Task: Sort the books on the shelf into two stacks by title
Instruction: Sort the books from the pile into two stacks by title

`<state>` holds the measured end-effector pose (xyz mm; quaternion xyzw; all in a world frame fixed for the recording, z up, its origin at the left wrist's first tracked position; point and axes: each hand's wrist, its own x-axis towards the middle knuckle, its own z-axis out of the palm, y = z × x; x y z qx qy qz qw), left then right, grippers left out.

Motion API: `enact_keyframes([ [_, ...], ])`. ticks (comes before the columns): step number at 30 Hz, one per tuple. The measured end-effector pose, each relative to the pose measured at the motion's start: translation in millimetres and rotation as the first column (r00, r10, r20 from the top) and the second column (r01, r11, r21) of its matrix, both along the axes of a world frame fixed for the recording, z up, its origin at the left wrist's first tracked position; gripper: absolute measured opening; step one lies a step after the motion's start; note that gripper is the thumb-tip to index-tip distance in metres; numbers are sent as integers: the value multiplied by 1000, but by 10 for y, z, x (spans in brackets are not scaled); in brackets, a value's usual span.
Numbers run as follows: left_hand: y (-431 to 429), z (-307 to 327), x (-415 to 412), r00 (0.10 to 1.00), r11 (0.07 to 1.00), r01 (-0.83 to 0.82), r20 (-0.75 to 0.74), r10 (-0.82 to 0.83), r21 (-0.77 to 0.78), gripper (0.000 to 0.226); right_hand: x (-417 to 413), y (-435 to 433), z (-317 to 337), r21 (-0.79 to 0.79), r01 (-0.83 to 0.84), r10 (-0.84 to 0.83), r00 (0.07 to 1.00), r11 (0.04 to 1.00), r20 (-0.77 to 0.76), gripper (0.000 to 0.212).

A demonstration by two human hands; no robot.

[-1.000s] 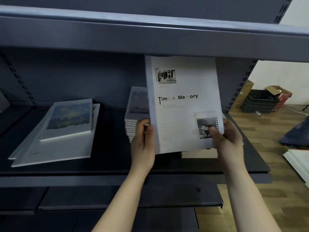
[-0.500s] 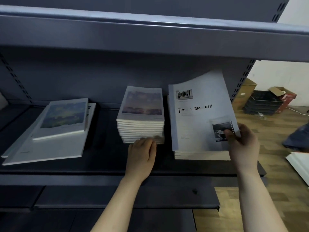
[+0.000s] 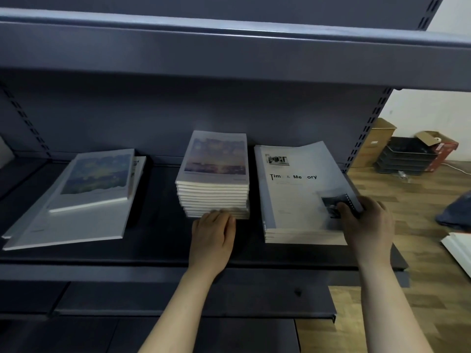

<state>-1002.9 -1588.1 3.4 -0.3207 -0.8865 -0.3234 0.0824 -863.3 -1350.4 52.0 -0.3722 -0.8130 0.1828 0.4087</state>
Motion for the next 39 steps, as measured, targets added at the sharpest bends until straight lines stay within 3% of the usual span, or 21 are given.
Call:
enact_keyframes([
  [5,4,-13,-13,1000,1000,-4,3,4,-2,29,36,-32,5,-30,17,-18,999,999,-49,33],
  [7,-1,-16,-19,1000,1000,-6,-4,6,4,27,69,-19,-11,51,-67,70,996,996,-63,26],
  [9,-4,-19,-17,1000,1000,-4,-3,4,15,27,102,-7,-20,36,-160,161,986,986,-34,17],
  [15,-2,-30,-17,1000,1000,-3,-8,3,12,41,248,-25,55,-312,-335,364,931,889,39,78],
  [18,4,-34,-13,1000,1000,-6,-15,6,10,42,274,16,66,-371,-356,414,906,858,87,104],
  [26,3,-51,-14,998,1000,-27,-48,28,13,38,219,-33,83,-242,-338,369,924,910,98,88],
  [39,-8,-60,-8,998,1000,-25,-53,26,16,43,136,17,86,-212,-308,344,924,928,164,93],
])
